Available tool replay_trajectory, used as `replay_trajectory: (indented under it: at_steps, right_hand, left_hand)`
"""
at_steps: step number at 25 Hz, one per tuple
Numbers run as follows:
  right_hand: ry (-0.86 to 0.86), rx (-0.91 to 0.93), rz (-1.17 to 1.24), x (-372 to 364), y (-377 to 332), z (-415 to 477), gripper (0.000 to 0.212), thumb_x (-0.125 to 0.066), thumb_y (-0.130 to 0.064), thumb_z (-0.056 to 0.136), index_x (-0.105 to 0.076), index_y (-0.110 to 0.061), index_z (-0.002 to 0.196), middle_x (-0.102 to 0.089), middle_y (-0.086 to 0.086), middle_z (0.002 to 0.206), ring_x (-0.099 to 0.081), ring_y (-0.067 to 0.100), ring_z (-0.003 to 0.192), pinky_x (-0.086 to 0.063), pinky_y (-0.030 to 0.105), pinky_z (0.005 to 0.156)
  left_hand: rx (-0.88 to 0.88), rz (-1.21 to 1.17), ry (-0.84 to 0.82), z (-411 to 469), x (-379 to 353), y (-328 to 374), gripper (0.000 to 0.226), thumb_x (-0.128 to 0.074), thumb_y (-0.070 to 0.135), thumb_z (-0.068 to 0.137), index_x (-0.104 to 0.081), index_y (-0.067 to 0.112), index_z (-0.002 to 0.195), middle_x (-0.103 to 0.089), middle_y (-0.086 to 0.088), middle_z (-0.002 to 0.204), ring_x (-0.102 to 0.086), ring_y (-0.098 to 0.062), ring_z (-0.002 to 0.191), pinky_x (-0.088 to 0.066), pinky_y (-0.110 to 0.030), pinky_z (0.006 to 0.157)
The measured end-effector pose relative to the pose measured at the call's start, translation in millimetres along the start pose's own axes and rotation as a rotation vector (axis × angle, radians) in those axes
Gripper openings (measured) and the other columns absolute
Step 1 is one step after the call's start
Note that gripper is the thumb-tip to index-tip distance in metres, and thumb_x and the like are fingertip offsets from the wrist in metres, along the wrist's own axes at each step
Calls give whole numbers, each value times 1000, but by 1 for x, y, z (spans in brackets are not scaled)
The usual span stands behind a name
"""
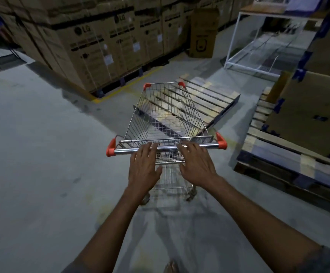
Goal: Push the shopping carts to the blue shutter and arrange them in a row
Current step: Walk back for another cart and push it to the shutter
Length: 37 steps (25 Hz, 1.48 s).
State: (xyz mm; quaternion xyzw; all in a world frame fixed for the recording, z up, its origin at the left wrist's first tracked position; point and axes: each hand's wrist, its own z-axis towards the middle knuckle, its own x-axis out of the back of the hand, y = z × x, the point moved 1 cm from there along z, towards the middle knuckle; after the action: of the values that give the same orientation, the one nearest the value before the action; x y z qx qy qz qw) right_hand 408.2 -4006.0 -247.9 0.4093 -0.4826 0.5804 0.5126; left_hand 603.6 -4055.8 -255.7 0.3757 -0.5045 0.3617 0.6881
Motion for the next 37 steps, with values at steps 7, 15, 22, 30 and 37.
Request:
replay_trajectory:
  at_steps: [7,15,22,30,37]
  right_hand:
    - [-174,-58,-149,-36,22,34,88,-72,-36,77,-28,-27,153,-45,4,148,-38,26,138,-23,53,119]
    - [-131,-89,-124,-34,26,13,73,-68,-40,76,-39,-28,141,-52,3,129,-46,27,122,-26,50,113]
    - [-284,-194,-98,-17,31,-28,67,-67,-46,72,-47,-25,132,-59,6,122,-51,31,117,-34,49,105]
    - [-379,-230,-207,24,68,-115,36,-62,-56,81,-64,-22,90,-59,-4,78,-60,20,76,-49,35,82]
    - [-603,-125,-116,59,97,-187,37,-69,-59,73,-59,-25,80,-65,0,85,-56,22,76,-49,31,72]
  left_hand:
    - [-56,96,-141,40,-38,-25,85,-67,52,86,-25,26,156,-42,-3,153,-35,-28,143,-23,-53,119]
    - [-45,138,-152,39,-34,-3,59,-62,57,85,-45,33,136,-55,-4,126,-50,-30,116,-35,-50,102]
    - [-121,134,-192,-2,-31,32,46,-62,55,85,-55,27,120,-68,0,109,-64,-26,99,-47,-38,86]
    - [-192,90,-304,-64,-24,112,36,-55,55,88,-69,23,95,-70,1,82,-68,-23,78,-50,-31,67]
    - [-250,-18,-404,-123,-16,162,35,-61,59,82,-72,28,95,-70,5,81,-66,-18,78,-53,-31,69]
